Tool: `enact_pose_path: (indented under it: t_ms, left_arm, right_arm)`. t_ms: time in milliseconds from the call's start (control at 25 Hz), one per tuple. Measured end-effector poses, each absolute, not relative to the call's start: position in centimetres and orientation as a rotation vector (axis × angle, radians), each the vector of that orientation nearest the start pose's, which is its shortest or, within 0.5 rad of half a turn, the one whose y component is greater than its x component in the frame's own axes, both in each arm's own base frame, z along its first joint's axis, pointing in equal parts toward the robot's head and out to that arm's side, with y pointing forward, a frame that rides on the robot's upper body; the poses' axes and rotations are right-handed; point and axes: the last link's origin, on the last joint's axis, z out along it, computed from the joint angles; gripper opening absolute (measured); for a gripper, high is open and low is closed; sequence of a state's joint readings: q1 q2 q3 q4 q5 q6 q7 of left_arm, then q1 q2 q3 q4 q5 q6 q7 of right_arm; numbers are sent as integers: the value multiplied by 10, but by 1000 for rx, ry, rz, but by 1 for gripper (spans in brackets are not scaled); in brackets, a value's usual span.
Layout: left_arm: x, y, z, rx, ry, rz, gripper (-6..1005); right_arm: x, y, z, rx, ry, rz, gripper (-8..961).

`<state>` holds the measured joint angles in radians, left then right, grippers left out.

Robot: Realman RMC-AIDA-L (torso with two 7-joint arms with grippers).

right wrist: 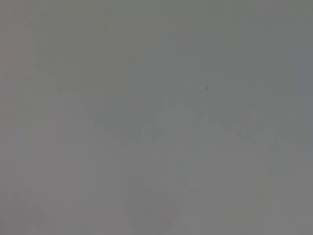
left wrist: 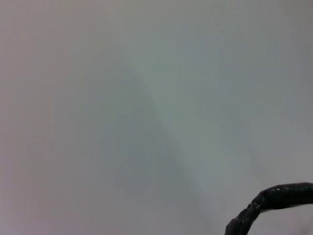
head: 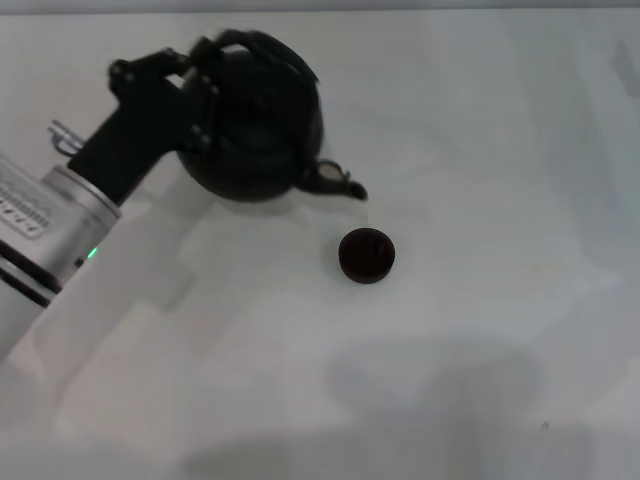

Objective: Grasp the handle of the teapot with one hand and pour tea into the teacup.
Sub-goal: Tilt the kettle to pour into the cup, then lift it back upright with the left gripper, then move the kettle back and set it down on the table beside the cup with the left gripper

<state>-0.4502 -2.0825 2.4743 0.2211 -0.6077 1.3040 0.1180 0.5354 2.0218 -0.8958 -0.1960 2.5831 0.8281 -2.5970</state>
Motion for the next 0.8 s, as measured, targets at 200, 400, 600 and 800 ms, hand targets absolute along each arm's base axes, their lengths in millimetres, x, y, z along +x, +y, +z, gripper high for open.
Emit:
enact_pose_path:
  t_ms: [200, 400, 600, 800]
  left_arm:
    - [-267, 305, -55, -1825, -131, -758, 101]
    - [-276, 302, -52, -1725, -280, -761, 106]
    - [-280, 300, -58, -1712, -375, -742, 111]
    - [-284, 300, -67, -1743, -455, -727, 117]
  right_arm:
    - [360, 388, 48, -1511, 790, 634, 835]
    - [359, 388, 47, -1512, 788, 638, 835]
    - [359, 388, 47, -1512, 787, 640, 835]
    - [358, 388, 47, -1512, 786, 640, 835]
